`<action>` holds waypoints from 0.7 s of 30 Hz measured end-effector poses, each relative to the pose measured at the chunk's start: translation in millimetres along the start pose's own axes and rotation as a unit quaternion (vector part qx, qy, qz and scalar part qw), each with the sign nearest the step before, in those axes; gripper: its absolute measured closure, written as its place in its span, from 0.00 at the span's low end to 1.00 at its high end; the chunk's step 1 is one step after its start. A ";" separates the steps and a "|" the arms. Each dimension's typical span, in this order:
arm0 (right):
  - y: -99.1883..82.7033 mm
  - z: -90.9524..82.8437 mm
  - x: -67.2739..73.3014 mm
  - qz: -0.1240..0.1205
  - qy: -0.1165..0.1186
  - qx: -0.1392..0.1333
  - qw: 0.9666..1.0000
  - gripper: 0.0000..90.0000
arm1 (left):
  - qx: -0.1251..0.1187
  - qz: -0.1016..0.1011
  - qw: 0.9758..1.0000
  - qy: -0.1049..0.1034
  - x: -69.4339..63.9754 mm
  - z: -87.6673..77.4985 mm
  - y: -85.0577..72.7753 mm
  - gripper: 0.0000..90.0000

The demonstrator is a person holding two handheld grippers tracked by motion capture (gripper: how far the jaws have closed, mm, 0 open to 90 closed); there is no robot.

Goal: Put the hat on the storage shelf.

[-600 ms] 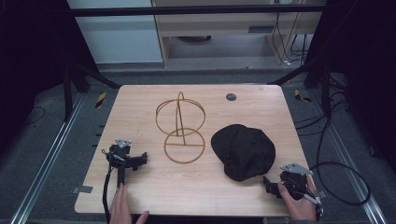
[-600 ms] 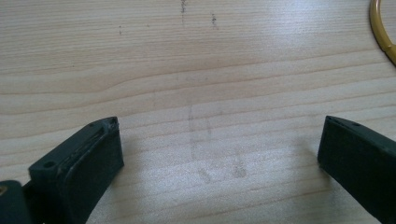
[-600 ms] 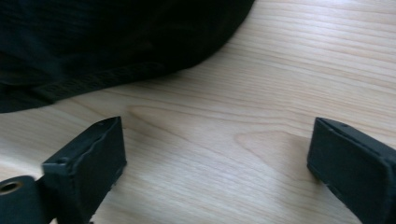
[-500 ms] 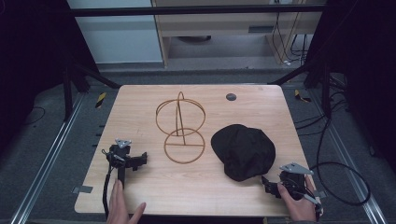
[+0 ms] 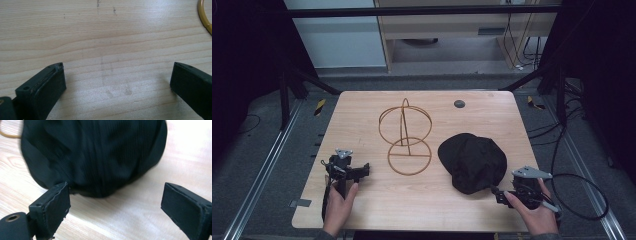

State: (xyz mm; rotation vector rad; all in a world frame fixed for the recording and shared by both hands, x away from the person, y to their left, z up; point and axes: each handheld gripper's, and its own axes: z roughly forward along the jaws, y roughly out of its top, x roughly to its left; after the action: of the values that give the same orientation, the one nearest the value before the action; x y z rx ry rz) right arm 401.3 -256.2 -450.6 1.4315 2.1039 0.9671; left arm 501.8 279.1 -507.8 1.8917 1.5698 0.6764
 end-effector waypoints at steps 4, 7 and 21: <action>23.9 -9.0 4.2 -0.018 0.000 0.008 1.000 0.10 | 0.001 0.001 1.000 0.000 0.1 -0.1 0.0 0.00; 40.4 -12.9 9.0 -0.036 -0.004 0.020 0.999 0.11 | 0.001 0.000 1.000 0.000 0.1 -0.1 0.0 0.00; 100.6 -13.9 29.1 -0.072 0.010 0.055 0.996 0.11 | 0.000 0.002 1.000 -0.001 0.1 0.8 0.8 0.00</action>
State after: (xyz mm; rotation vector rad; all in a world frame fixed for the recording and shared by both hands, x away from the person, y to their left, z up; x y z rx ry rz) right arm 444.4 -210.6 -365.6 1.3050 2.2725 0.8248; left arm 502.9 279.1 -507.7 1.8963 1.5646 0.6748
